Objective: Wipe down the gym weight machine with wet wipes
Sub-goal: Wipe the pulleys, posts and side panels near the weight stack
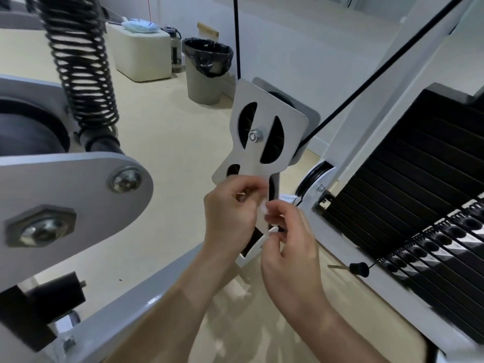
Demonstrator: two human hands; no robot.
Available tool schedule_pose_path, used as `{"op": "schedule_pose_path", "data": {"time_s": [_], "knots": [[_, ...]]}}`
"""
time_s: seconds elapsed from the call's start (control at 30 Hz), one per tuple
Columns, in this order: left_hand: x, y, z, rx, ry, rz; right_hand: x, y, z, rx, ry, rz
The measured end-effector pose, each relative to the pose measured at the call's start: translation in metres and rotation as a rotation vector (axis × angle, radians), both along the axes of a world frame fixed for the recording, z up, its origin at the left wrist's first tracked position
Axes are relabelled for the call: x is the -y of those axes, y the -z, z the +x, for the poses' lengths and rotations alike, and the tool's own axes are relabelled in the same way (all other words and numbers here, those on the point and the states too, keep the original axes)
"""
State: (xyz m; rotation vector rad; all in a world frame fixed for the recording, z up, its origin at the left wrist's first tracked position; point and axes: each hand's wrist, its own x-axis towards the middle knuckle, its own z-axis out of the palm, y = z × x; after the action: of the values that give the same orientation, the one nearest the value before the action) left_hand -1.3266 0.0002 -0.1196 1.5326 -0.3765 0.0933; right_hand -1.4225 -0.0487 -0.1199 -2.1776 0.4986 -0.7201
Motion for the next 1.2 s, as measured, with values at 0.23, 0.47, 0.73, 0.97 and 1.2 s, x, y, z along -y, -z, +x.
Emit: {"op": "schedule_pose_path", "data": {"time_s": [0.23,0.47,0.73,0.97,1.2], "knots": [[-0.008,0.006,-0.001,-0.032,0.018,0.183,0.000,-0.009,0.000,-0.130,-0.160,0.138],[-0.040,0.006,-0.004,-0.403,0.267,-0.213,-0.001,0.002,0.008,-0.055,-0.092,-0.238],[-0.042,0.043,0.015,-0.599,0.033,-0.075,0.012,-0.035,0.043,0.275,-0.223,-0.976],[-0.022,0.012,-0.004,-0.112,-0.012,-0.141,0.034,-0.040,0.057,-0.003,-0.200,-1.458],[-0.016,0.011,0.015,-0.197,-0.082,-0.069,0.034,-0.038,0.038,-0.195,-0.217,-1.444]]}}
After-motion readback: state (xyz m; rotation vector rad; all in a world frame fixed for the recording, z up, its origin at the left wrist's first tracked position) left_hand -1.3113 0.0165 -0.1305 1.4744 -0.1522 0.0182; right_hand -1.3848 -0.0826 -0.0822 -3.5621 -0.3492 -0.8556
